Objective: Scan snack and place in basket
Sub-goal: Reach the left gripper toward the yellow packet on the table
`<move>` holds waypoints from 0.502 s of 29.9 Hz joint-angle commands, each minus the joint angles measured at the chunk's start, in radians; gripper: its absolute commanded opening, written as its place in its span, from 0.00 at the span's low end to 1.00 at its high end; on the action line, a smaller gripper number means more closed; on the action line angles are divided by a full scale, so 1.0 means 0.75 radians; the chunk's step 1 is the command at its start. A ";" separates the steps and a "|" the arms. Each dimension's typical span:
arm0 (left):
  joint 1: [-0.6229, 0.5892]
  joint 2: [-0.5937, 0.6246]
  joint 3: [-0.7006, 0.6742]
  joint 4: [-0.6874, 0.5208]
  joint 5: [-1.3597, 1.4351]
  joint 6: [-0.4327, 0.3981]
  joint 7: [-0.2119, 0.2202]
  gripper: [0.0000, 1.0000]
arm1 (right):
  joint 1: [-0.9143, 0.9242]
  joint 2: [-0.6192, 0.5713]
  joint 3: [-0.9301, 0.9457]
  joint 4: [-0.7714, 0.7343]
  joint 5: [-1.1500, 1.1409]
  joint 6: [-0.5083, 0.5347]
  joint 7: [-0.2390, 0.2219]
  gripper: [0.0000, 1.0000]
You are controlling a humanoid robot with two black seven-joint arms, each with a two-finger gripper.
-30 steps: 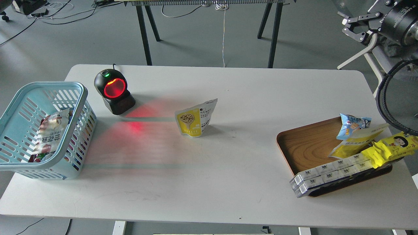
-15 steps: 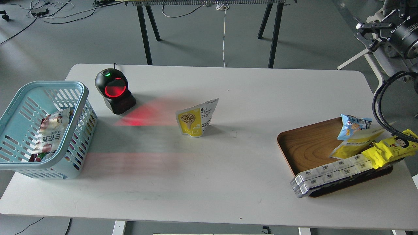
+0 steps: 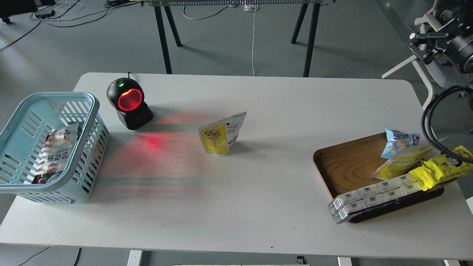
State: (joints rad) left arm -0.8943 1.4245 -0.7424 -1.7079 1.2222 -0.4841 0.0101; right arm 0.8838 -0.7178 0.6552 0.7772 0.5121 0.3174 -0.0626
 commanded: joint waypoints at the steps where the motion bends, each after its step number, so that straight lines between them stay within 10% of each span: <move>1: 0.002 -0.107 0.016 -0.065 0.160 -0.006 0.001 1.00 | -0.019 0.002 -0.002 -0.001 -0.002 0.000 0.000 0.95; 15: -0.049 -0.429 0.037 -0.073 0.651 -0.006 0.007 1.00 | -0.051 0.090 -0.015 -0.057 -0.012 0.010 0.000 0.96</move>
State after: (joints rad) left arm -0.9312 1.1625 -0.7173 -1.7625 1.6209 -0.4888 0.0144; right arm 0.8471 -0.6627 0.6466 0.7351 0.5045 0.3269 -0.0643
